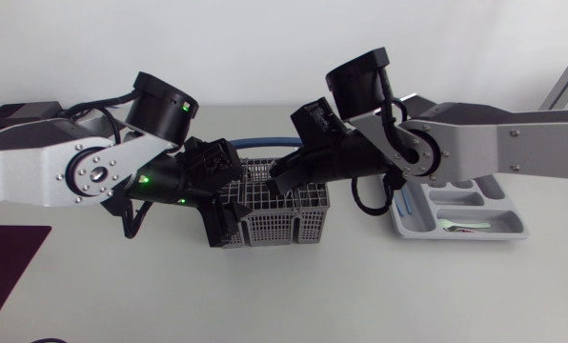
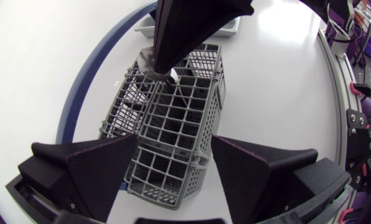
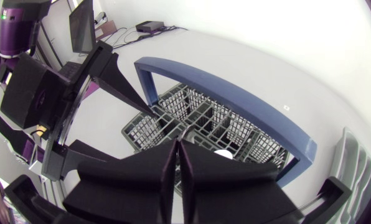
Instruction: Unload the cutlery basket into the drawer organizer.
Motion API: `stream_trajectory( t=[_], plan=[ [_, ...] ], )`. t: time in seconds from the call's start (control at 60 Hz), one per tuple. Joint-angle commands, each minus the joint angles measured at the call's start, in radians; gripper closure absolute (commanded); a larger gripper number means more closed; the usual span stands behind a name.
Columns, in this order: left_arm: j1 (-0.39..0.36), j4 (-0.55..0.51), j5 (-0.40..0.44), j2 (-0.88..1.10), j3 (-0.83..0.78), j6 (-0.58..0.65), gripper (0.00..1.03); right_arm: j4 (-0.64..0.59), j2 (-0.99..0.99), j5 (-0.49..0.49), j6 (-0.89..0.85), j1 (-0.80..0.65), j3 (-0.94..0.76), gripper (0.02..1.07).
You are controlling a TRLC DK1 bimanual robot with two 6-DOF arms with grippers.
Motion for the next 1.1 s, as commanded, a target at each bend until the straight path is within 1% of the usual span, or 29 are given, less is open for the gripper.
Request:
stream_trajectory(
  t=[0.0, 0.05, 0.133, 0.333, 0.7, 0.817, 1.083],
  plan=[
    [0.008, 0.009, 0.009, -0.013, -0.032, 0.012, 0.08, 0.016, -0.017, -0.046, 0.041, -0.027, -0.031, 1.01],
    [0.008, 0.009, 0.009, -0.015, -0.034, 0.012, 0.08, 0.016, -0.020, -0.083, 0.054, -0.043, -0.029, 1.01],
    [0.010, 0.009, 0.009, -0.016, -0.037, 0.012, 0.08, 0.016, -0.028, -0.112, 0.058, -0.052, -0.032, 1.01],
    [0.010, 0.011, 0.009, -0.016, -0.040, 0.014, 0.08, 0.018, -0.060, -0.124, 0.064, -0.053, -0.040, 1.01],
    [-0.001, 0.012, 0.009, -0.007, -0.029, 0.006, 0.08, 0.018, -0.128, -0.109, 0.041, -0.032, -0.069, 1.01],
    [0.002, 0.008, 0.009, 0.008, -0.019, -0.002, 0.08, 0.016, -0.155, -0.089, 0.032, -0.015, -0.080, 1.01],
    [0.001, -0.075, 0.022, 0.022, 0.009, -0.025, 0.08, 0.016, -0.208, -0.066, 0.003, 0.013, -0.101, 1.01]
  ],
)
